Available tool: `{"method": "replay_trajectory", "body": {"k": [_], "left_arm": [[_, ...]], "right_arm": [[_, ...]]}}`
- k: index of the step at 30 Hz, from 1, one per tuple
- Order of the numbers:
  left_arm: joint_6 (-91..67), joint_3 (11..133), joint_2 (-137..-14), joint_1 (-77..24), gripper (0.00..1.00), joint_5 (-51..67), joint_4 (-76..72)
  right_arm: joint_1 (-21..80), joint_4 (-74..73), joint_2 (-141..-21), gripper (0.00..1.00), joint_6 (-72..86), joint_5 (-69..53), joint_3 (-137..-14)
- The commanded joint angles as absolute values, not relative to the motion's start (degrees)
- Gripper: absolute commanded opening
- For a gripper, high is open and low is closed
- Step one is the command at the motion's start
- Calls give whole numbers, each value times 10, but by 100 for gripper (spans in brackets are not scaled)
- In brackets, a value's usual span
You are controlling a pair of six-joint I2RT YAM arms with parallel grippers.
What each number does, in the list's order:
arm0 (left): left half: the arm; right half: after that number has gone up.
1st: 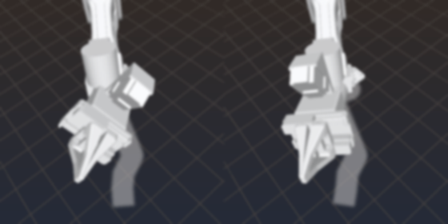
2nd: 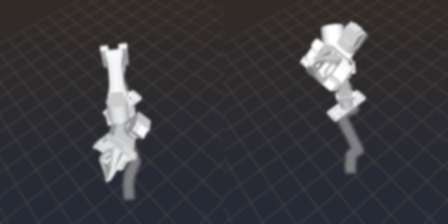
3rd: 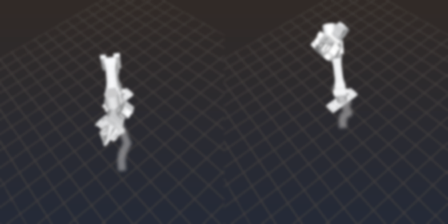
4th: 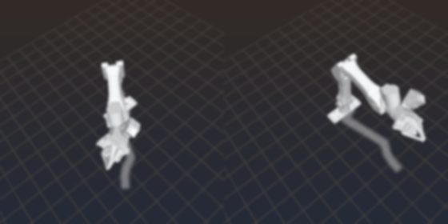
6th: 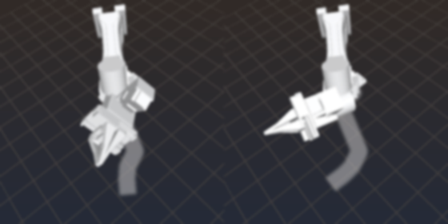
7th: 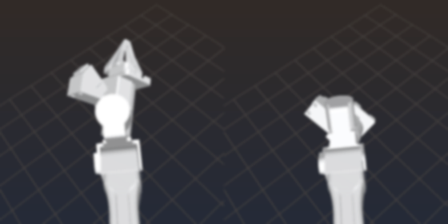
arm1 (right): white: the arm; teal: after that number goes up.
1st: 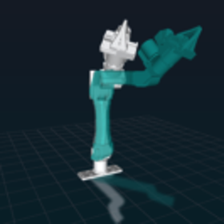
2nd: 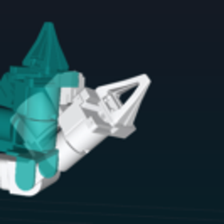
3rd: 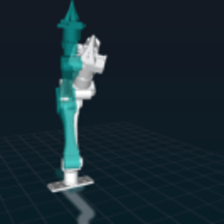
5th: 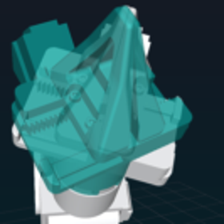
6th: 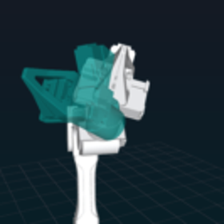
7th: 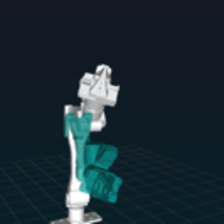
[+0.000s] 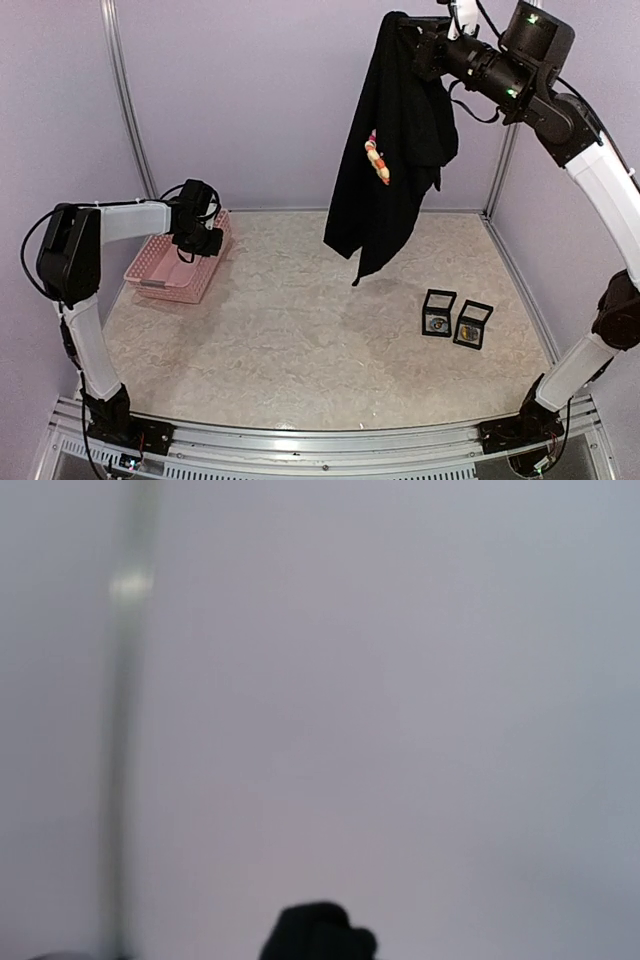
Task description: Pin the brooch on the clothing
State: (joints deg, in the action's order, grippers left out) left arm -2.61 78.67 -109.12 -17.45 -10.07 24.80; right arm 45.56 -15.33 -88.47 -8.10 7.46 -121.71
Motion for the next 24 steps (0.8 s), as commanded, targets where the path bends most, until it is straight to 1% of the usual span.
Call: {"method": "replay_trajectory", "body": {"k": [1,2,3,4,5,6,8,11,13,15,16,17,18,19,20,21,22,24], "left_arm": [[-41,832,-1129,-132,4,-80,241],[-39,838,-1138,-126,21,-76,238],[-39,839,-1140,-123,42,-78,229],[-38,837,-1138,-122,54,-84,220],[-36,832,-1128,-122,62,-87,209],[-37,829,-1119,-122,66,-90,200],[-36,822,-1095,-124,69,-97,183],[-31,809,-1044,-133,71,-112,167],[-25,795,-1006,-145,72,-117,152],[-21,781,-973,-166,73,-122,139],[-19,776,-952,-179,74,-124,135],[-15,772,-938,-191,74,-124,135],[-10,769,-929,-210,74,-121,137],[-3,766,-915,-231,75,-118,144],[5,762,-909,-254,75,-112,153],[18,757,-900,-283,75,-105,169],[32,749,-895,-311,75,-96,181],[60,724,-880,-378,75,-62,204]], "right_arm": [[454,-172,-940,0,-46,-167,-1256],[454,-171,-950,0,-38,-207,-1257],[454,-171,-965,0,-29,-262,-1257],[454,-171,-974,0,-21,-310,-1255],[454,-171,-983,0,-11,-352,-1251],[453,-169,-989,0,-3,-384,-1242],[445,-161,-993,0,30,-424,-1199],[409,-117,-983,0,80,-408,-1085],[368,-94,-990,0,126,-366,-1019],[332,-100,-1016,0,150,-294,-986],[317,-109,-1037,3,149,-255,-981],[307,-120,-1060,13,144,-216,-983],[299,-136,-1090,26,136,-183,-992],[290,-159,-1123,40,129,-150,-1012],[282,-190,-1158,50,125,-117,-1041],[273,-231,-1196,56,124,-83,-1078],[264,-270,-1229,58,125,-51,-1118],[249,-331,-1276,60,124,-8,-1171]]}}
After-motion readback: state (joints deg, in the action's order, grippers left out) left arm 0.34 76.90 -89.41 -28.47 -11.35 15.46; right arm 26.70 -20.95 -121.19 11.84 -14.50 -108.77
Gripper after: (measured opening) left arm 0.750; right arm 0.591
